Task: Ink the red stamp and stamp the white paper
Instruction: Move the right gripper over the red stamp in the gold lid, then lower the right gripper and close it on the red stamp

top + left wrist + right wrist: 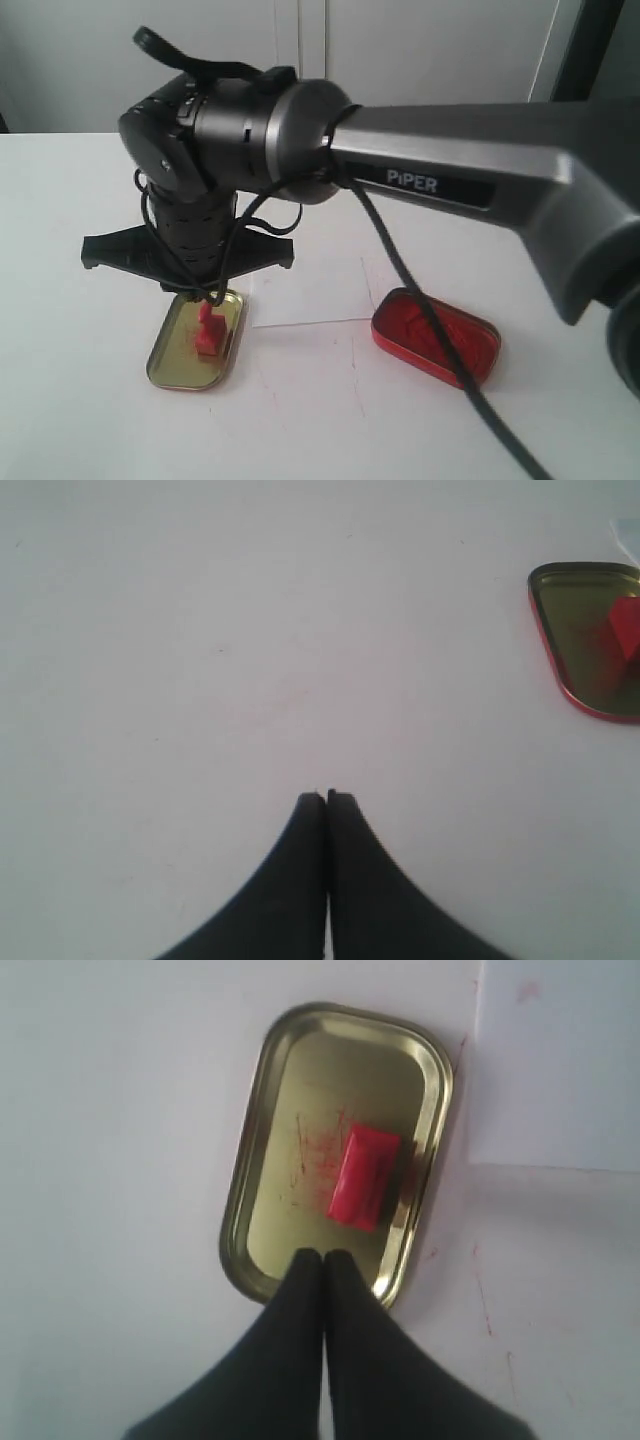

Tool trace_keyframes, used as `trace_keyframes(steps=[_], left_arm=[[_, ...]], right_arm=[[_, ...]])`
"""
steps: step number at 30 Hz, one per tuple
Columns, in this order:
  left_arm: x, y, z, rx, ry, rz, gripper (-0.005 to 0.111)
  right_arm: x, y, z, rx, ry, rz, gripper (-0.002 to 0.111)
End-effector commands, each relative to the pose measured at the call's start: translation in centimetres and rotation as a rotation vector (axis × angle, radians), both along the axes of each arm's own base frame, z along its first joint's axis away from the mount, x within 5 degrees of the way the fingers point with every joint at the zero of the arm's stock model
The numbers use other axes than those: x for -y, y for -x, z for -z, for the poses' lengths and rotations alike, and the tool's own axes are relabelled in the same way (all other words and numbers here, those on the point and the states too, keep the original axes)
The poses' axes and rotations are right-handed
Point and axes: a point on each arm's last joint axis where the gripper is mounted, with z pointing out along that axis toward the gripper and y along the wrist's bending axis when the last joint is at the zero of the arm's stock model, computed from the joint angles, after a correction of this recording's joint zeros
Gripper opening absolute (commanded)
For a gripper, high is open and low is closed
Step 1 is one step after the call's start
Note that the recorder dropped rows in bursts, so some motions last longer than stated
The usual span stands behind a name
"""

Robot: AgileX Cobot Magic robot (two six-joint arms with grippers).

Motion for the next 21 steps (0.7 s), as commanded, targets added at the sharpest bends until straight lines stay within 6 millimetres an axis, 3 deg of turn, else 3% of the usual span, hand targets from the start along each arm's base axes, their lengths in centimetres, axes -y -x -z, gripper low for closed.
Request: trace_keyframes(steps=[1, 9, 17, 21], left_arm=[[0.0, 0.1, 0.4, -0.023, 0.000, 0.000, 0.000], [0.0, 0.1, 0.4, -0.023, 0.000, 0.000, 0.000], [0.0, 0.1, 0.4, -0.023, 0.000, 0.000, 0.000], [0.0, 0.1, 0.4, -0.023, 0.000, 0.000, 0.000]], right_arm=[[-1.0, -0.2, 0.3, 0.035, 0.014, 0.012, 0.000], [-1.3, -0.5, 1.9, 0.021, 0.039, 0.050, 0.001], [-1.1, -1.1, 2.4, 0.025, 0.036, 0.097, 0.029], [-0.9, -1.4, 2.7, 0.020, 0.033, 0.119, 0.031]])
